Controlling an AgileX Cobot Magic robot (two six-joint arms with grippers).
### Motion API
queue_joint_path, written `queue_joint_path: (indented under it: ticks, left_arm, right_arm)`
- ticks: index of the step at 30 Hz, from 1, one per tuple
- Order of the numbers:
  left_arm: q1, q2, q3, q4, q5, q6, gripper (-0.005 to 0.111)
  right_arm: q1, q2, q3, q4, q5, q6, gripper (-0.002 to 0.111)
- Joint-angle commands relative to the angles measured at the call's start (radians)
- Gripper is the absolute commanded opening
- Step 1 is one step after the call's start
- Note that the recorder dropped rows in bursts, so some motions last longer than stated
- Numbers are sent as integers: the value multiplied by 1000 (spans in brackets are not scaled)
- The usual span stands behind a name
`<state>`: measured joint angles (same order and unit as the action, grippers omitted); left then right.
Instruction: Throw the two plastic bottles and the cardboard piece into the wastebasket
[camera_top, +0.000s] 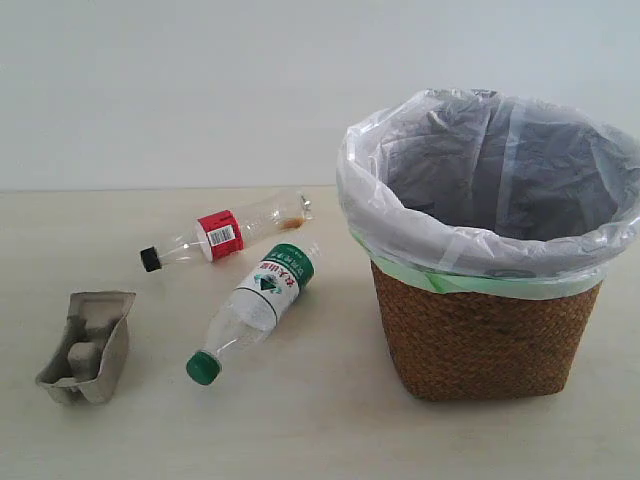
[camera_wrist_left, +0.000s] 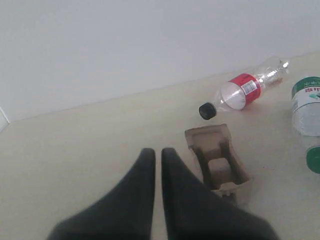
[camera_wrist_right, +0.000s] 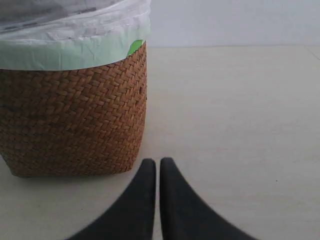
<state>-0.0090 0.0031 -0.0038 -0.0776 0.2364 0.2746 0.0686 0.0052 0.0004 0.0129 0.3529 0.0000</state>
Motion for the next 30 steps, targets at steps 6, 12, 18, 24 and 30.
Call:
queue_joint_path:
  ticks: [6, 12, 18, 24, 30]
  left_arm:
    - [5, -3, 4, -23, -77, -23, 4]
    - [5, -3, 4, -116, -297, -111, 4]
    - [5, -3, 4, -144, -585, -284, 4]
    - [5, -3, -35, -144, -682, -455, 4]
    - [5, 113, -302, -144, -534, -360, 4]
  right_arm:
    - [-5, -5, 0, 0, -11, 0, 0]
    - [-5, -5, 0, 0, -11, 0, 0]
    - [-5, -5, 0, 0, -11, 0, 0]
    - [-5, -5, 0, 0, -11, 0, 0]
    - [-5, -5, 0, 0, -11, 0, 0]
